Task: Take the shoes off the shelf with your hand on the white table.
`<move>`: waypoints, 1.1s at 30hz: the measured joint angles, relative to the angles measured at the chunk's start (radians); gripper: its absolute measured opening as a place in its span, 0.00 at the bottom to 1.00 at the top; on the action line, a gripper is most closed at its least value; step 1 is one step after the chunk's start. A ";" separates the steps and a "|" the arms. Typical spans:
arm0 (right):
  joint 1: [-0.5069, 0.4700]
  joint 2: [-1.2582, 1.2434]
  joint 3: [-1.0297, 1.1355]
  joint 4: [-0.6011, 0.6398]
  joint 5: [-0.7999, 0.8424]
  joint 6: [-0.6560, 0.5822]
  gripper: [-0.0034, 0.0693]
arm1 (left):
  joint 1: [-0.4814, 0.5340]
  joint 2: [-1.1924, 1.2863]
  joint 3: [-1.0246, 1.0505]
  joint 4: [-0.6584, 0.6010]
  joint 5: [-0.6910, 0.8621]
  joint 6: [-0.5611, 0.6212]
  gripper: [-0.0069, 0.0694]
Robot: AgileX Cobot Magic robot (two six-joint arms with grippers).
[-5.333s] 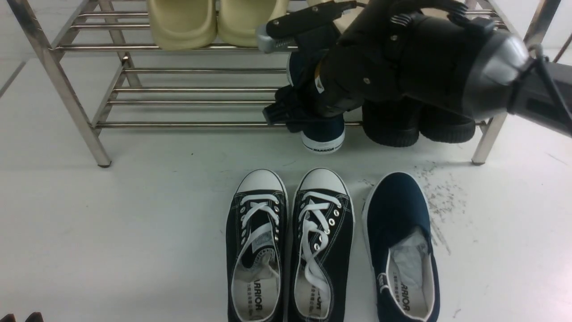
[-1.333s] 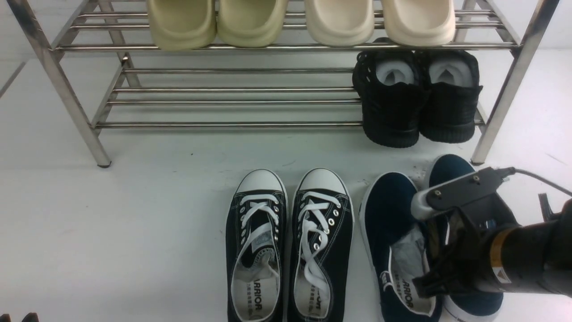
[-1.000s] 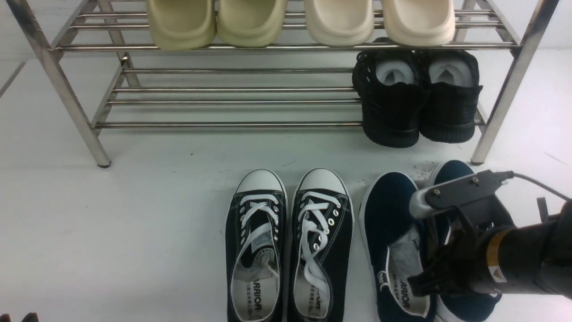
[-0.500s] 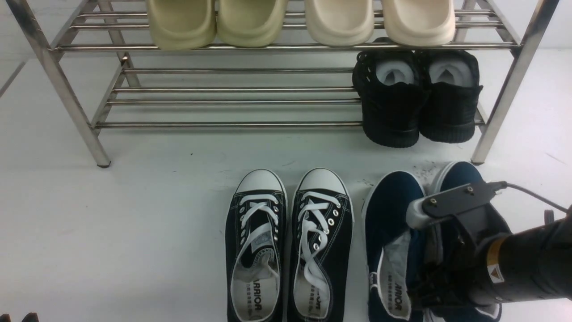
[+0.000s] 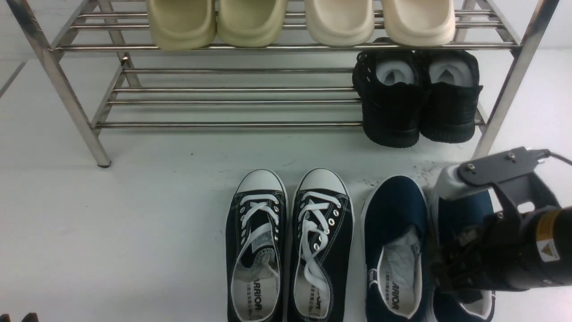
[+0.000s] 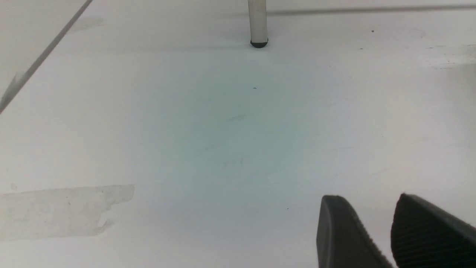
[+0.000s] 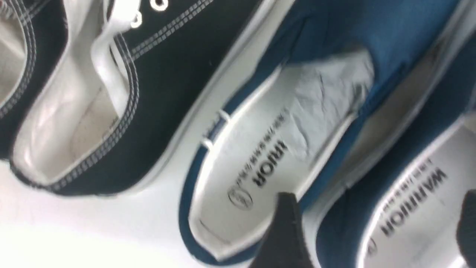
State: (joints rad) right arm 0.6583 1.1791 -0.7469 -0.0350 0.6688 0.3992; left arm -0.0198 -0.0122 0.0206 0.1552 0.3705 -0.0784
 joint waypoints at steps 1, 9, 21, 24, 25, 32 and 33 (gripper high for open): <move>0.000 -0.011 -0.006 0.001 0.020 -0.007 0.72 | 0.000 0.000 0.000 0.000 0.000 0.000 0.41; 0.000 -0.200 -0.107 0.006 0.324 -0.113 0.15 | 0.000 0.000 0.000 0.002 0.000 0.000 0.41; 0.000 -0.814 0.141 0.006 0.051 -0.139 0.03 | 0.000 0.000 0.000 0.003 0.000 0.000 0.41; 0.000 -0.875 0.291 0.008 -0.125 -0.151 0.03 | 0.000 0.000 0.000 0.003 0.000 0.000 0.41; 0.000 -0.877 0.299 0.008 -0.135 -0.151 0.03 | 0.000 0.000 0.000 0.003 0.000 0.000 0.41; 0.000 -0.882 0.434 0.013 -0.342 -0.154 0.03 | 0.000 0.000 0.000 0.003 0.000 0.000 0.41; 0.000 -0.882 0.440 0.013 -0.363 -0.154 0.03 | 0.000 0.000 0.000 0.003 0.000 0.000 0.41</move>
State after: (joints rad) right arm 0.6583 0.2971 -0.3072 -0.0216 0.3055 0.2447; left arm -0.0198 -0.0122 0.0206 0.1579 0.3705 -0.0784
